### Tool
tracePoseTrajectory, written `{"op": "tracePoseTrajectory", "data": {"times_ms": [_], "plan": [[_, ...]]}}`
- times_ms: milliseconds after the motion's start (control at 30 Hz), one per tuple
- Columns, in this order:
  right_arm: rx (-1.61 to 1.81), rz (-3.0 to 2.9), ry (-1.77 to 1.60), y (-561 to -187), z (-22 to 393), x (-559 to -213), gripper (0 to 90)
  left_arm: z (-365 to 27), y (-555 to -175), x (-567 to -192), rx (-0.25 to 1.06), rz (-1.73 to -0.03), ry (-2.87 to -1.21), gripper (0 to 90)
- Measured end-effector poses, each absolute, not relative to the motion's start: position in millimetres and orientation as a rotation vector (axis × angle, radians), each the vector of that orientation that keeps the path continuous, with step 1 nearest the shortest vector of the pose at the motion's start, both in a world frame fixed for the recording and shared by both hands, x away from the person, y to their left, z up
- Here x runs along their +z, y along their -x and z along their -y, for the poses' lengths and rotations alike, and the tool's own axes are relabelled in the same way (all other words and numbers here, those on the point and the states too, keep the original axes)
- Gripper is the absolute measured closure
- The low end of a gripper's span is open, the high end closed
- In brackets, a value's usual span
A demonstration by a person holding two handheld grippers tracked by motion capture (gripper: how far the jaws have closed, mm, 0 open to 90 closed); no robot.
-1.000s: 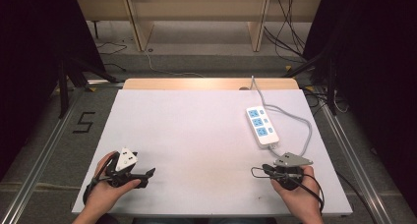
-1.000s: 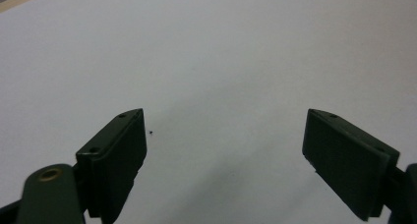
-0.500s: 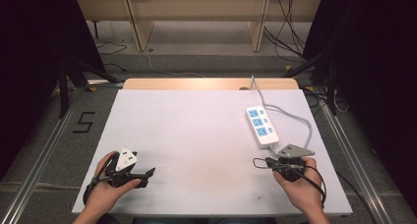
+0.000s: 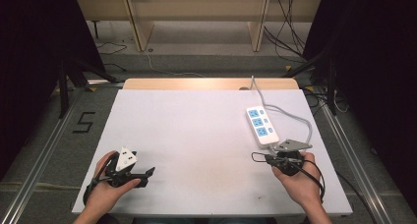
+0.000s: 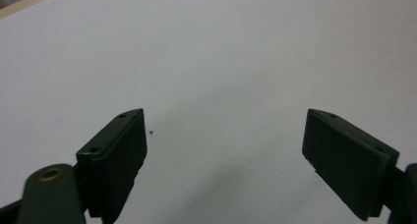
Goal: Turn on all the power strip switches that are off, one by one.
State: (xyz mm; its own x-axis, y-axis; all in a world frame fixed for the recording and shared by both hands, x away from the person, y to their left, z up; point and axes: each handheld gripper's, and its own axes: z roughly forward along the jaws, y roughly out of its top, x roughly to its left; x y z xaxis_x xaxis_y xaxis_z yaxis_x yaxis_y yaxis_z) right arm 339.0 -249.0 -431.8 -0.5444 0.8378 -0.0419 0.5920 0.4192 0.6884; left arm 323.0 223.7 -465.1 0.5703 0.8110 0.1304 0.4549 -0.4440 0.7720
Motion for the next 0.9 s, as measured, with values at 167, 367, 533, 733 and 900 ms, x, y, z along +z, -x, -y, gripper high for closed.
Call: {"op": "tracePoseTrajectory", "data": {"times_ms": [167, 367, 533, 733, 900], "plan": [[0.877, -2.309, -1.244, -342.9, 249.6, -430.3, 90.0, -223.3, -323.4, -465.6, 0.644, -1.007, -2.103, 16.9], [0.859, -2.312, -1.253, -349.7, 250.6, -426.3, 90.0, -222.9, -323.4, -466.3, 0.64, -1.007, -2.108, 16.9], [0.819, -2.31, -1.251, -355.7, 252.0, -423.1, 90.0, -223.2, -323.4, -466.0, 0.64, -1.005, -2.107, 16.9], [0.808, -2.311, -1.267, -363.0, 253.5, -420.8, 90.0, -222.8, -323.5, -466.2, 0.64, -1.006, -2.107, 16.8], [0.787, -2.313, -1.278, -369.1, 254.1, -418.6, 90.0, -222.7, -323.5, -466.5, 0.641, -1.005, -2.106, 16.8]]}}
